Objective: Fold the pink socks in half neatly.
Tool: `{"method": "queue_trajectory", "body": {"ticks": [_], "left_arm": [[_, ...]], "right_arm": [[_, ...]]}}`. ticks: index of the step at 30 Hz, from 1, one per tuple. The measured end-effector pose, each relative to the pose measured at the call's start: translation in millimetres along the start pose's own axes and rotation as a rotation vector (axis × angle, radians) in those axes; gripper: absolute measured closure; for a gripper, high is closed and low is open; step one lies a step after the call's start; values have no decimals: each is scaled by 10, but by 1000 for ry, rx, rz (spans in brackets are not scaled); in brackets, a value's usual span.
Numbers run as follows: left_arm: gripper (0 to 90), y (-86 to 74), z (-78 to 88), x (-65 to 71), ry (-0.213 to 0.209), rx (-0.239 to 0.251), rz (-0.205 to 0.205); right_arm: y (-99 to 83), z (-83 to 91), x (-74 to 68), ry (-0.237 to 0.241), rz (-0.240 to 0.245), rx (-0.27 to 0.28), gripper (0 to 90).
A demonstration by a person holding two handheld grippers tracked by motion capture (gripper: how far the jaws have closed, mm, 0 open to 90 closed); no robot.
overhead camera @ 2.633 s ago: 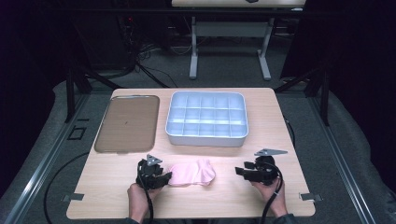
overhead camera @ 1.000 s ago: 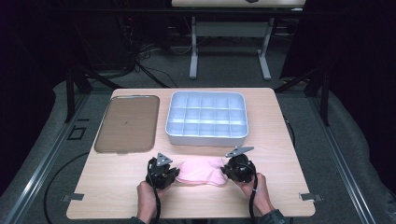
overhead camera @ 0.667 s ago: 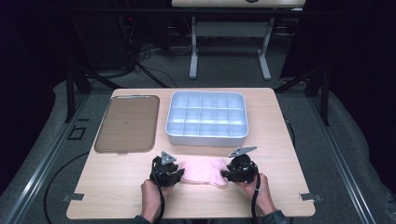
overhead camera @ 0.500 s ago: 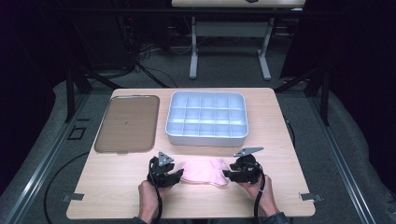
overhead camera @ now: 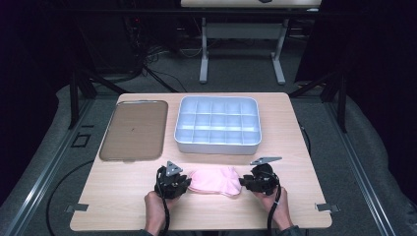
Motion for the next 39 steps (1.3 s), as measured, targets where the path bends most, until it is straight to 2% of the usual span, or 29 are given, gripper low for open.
{"method": "queue_trajectory", "body": {"ticks": [6,10,13,16,19,22,26,29,34,39], "left_arm": [[835,-34,-40,16,-3,-11,10],[857,-47,-43,44,-4,-14,16],[857,-53,-38,58,-2,-14,8],[857,-54,-42,60,2,-15,10],[856,-55,-44,64,1,-17,15],[854,-65,-42,59,-4,-20,17],[854,-75,-47,58,-4,-14,28],[860,-77,-49,58,-2,-13,28],[863,-79,-51,57,-1,-5,41],[863,-81,-50,78,-5,1,47]], "right_arm": [[-43,-43,4,-11,5,-19,851],[-74,-61,27,-7,-2,-21,891],[-58,-29,50,2,-20,5,806],[-2,19,49,26,-28,55,703],[28,-17,55,17,-21,38,664],[19,-92,61,11,-11,2,667],[10,-119,56,-5,4,5,791],[-8,-126,46,7,1,5,878],[-8,-117,46,-2,15,17,900],[10,-14,49,-5,10,45,900]]}}
Point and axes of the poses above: each handheld gripper's, and its own axes: z roughly backward along the jaws, y roughly out of its top, x roughly to its right, the point moved 7 cm from there along -z, roughly forward along the jaws, and after that the axes turned 3 degrees about y, right-handed, at the moved point
